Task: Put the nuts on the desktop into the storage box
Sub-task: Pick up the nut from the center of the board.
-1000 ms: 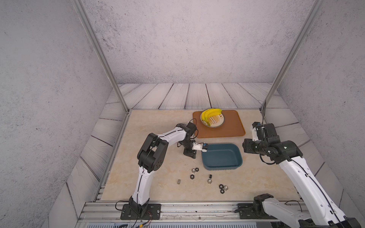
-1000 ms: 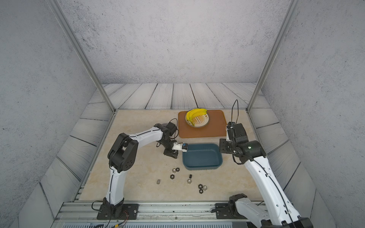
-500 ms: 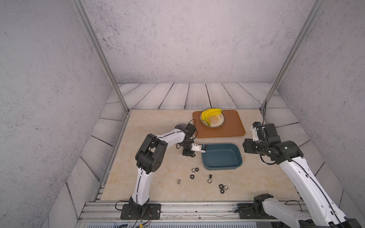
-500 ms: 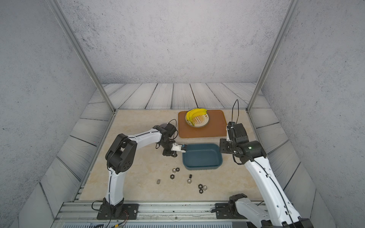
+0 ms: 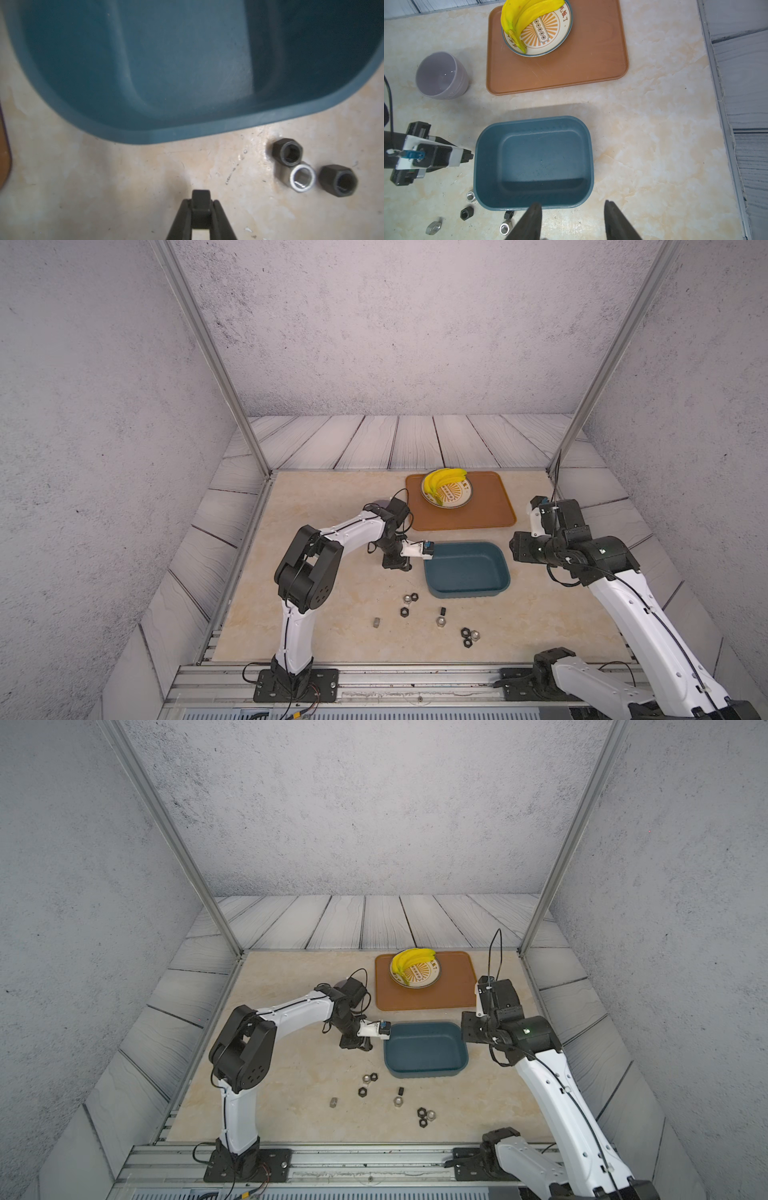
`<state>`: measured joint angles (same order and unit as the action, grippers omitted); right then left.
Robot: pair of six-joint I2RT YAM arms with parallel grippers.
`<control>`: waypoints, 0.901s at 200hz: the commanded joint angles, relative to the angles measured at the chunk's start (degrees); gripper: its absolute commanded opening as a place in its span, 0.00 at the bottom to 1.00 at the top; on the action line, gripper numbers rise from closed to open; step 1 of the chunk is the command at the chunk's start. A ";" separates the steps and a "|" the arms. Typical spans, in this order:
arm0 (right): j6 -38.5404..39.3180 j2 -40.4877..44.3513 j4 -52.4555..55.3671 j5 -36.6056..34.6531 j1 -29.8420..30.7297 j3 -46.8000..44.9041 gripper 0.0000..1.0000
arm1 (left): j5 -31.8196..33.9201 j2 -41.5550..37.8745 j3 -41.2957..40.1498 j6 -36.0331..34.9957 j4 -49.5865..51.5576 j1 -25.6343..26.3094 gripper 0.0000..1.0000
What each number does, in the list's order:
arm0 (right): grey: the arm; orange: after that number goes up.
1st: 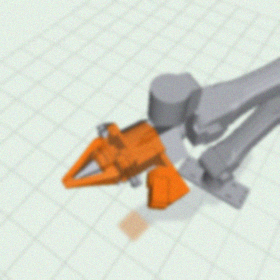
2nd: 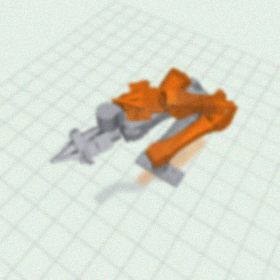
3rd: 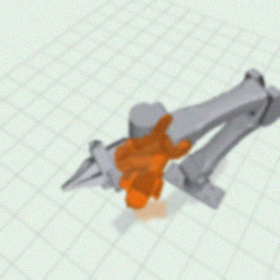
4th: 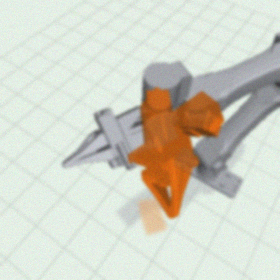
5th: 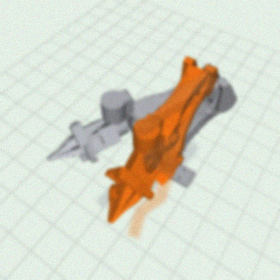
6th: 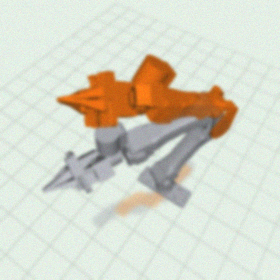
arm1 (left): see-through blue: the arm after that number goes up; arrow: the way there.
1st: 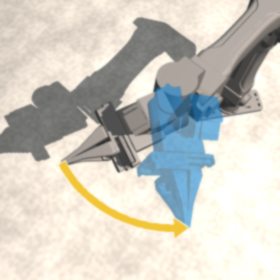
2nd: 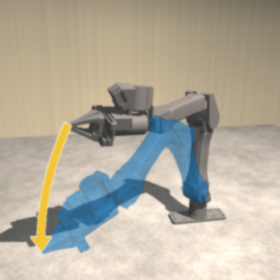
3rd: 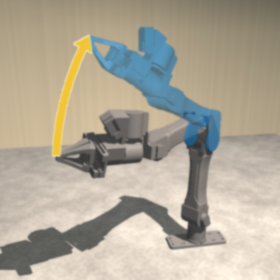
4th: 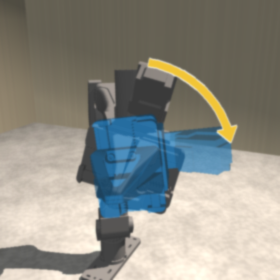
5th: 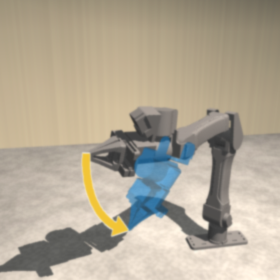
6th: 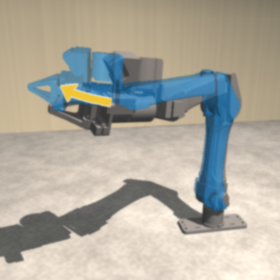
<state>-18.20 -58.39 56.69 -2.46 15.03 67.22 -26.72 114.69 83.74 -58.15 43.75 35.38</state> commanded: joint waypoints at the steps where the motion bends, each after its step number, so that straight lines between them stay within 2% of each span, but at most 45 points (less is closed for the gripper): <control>1: 2.92 2.51 -1.85 3.89 -0.10 1.28 0.54 | -5.90 -4.11 2.20 4.04 5.42 -0.82 0.09; 29: 6.00 6.23 -7.36 10.15 -0.09 -0.84 0.53 | -9.91 -8.20 3.35 8.35 10.38 -1.01 0.09; 75: 12.41 7.38 -10.89 20.82 0.64 -1.75 0.50 | -21.54 -14.62 5.13 14.97 19.87 -1.18 0.08; 95: 16.61 9.38 -14.91 31.29 1.94 -4.29 0.49 | -27.61 -16.75 5.64 17.66 23.24 -1.44 0.08; 111: 21.05 12.32 -19.36 36.35 4.66 -7.61 0.49 | -31.26 -18.03 5.24 20.60 24.22 -1.66 0.08; 145: 31.45 16.00 -24.53 39.52 10.40 -12.17 0.53 | -37.18 -19.32 4.35 25.55 25.75 -2.54 0.08; 180: 38.67 15.34 -28.19 37.65 14.51 -15.20 0.59 | -39.28 -20.29 3.55 29.70 25.00 -3.35 0.08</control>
<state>12.51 -42.63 33.19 34.11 27.35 53.84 -61.60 95.92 87.99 -32.60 67.33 32.69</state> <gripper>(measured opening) 0.585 0.168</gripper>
